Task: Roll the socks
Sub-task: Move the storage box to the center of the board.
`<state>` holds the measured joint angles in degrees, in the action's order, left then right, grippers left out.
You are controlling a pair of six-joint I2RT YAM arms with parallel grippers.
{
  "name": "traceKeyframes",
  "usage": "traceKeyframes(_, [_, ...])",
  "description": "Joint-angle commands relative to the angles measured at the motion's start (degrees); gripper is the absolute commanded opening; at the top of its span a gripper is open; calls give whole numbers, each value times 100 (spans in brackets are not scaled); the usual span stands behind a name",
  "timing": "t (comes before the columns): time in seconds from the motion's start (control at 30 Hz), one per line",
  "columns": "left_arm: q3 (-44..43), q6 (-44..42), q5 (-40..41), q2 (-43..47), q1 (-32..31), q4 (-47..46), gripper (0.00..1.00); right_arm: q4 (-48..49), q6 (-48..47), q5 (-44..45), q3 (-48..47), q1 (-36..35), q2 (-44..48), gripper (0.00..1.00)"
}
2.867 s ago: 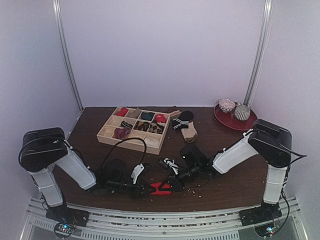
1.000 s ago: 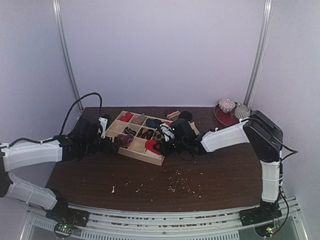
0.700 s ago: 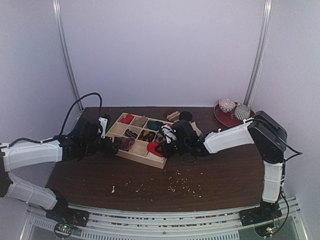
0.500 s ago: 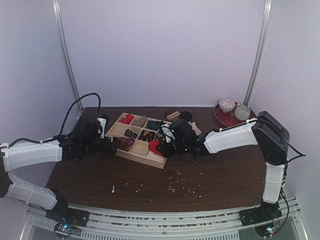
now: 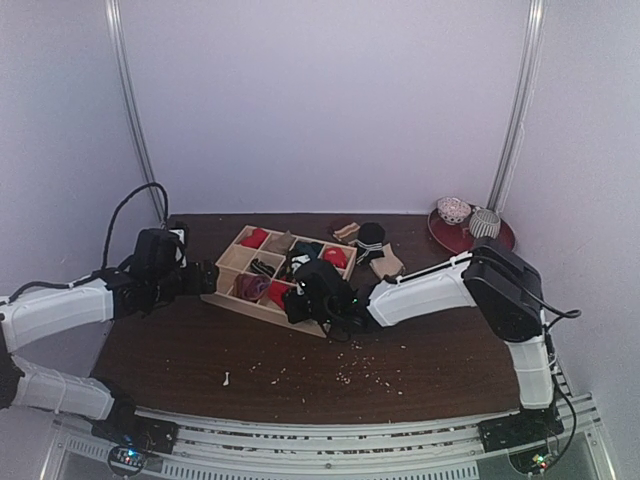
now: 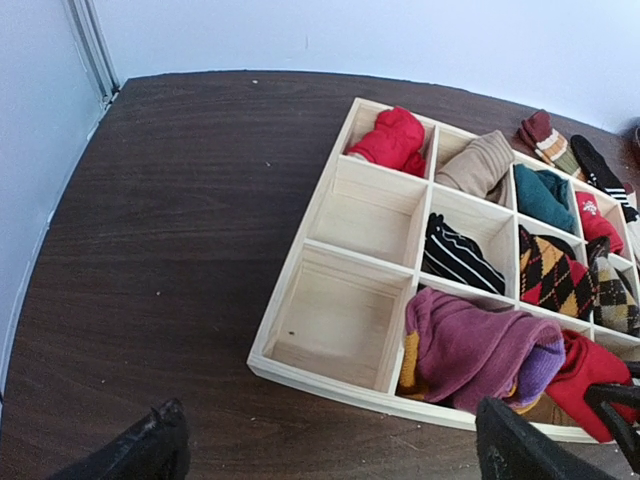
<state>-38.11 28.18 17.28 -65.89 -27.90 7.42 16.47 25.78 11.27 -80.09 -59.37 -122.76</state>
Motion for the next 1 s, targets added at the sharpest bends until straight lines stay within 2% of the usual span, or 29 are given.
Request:
traceKeyframes(0.0, [156, 98, -160, 166, 20, -284, 98, 382, 265, 961, -41, -8, -199, 0])
traceKeyframes(0.37, [306, 120, -531, 181, 16, -509, 98, -271, 409, 1253, -856, -149, -937, 0])
traceKeyframes(0.63, [283, 123, -656, 272, 17, -499, 98, -1185, 842, 1253, -721, -332, -1071, 0])
traceKeyframes(0.83, [292, 132, -716, 473, 21, -449, 98, -1910, 323, 869, 175, -323, -519, 0])
traceKeyframes(0.97, [297, 127, -775, 425, 13, -538, 98, -2813, -380, 456, 262, -224, -247, 0])
